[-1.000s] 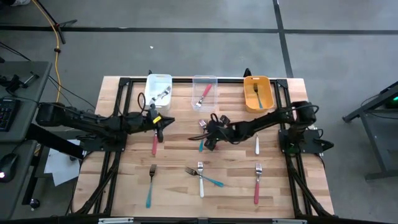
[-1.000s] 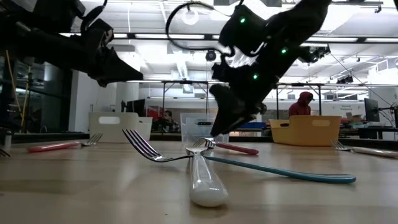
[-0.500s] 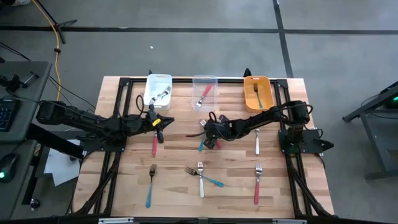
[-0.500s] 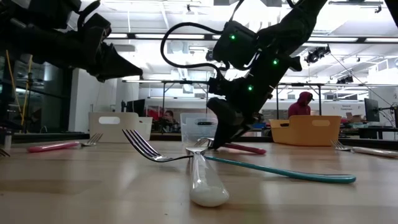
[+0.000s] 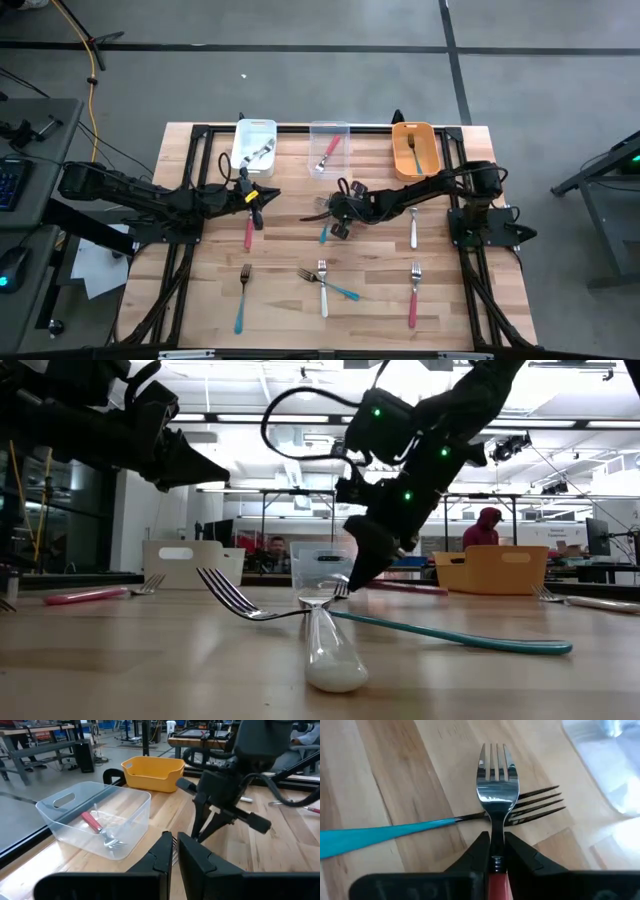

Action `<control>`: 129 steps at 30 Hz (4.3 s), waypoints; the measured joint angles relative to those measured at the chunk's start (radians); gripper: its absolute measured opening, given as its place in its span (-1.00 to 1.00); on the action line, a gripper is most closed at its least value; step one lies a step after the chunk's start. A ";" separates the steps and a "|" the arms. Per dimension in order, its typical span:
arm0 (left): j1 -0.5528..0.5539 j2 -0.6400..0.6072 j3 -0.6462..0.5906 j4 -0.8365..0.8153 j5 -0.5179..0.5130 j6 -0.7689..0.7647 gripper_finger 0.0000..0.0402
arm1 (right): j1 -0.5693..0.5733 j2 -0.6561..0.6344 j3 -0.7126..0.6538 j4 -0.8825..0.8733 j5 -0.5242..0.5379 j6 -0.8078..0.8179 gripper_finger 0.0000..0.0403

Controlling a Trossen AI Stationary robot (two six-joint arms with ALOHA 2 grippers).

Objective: Sort silverware by color (type)
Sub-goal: Put the top right pink fork into the transparent bin, then put the bottom right blue fork into the yellow bin

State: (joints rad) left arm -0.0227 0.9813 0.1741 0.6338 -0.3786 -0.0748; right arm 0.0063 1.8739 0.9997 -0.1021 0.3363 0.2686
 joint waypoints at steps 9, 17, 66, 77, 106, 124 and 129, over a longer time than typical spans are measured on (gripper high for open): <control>0.000 0.000 0.000 -0.001 0.000 -0.001 -0.91 | -0.005 -0.112 0.037 -0.195 0.047 -0.336 -0.85; 0.000 0.000 0.000 -0.001 0.000 -0.002 -0.91 | -0.145 -0.135 0.321 -0.477 0.072 -0.829 -0.83; 0.003 0.004 0.000 0.000 -0.035 0.035 -0.91 | -0.534 0.223 0.673 -0.539 -0.484 -1.765 -0.77; 0.003 0.004 0.000 0.000 -0.037 0.034 -0.91 | -0.531 0.223 0.673 -0.496 -0.483 -1.681 -0.57; -0.004 0.016 0.001 -0.002 0.092 0.086 -0.91 | -0.278 -0.161 0.213 -0.246 -0.466 -0.938 -1.00; -0.233 0.444 0.274 -0.107 0.240 0.158 -0.90 | 0.085 -0.453 -0.450 0.488 -0.131 -0.508 -1.00; -0.304 0.549 0.389 -0.241 0.239 0.148 -0.82 | 0.147 -0.453 -0.456 0.488 -0.086 -0.504 -1.00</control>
State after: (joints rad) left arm -0.3264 1.5308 0.5635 0.3931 -0.1396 0.0734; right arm 0.1536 1.4204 0.5438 0.3856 0.2500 -0.2355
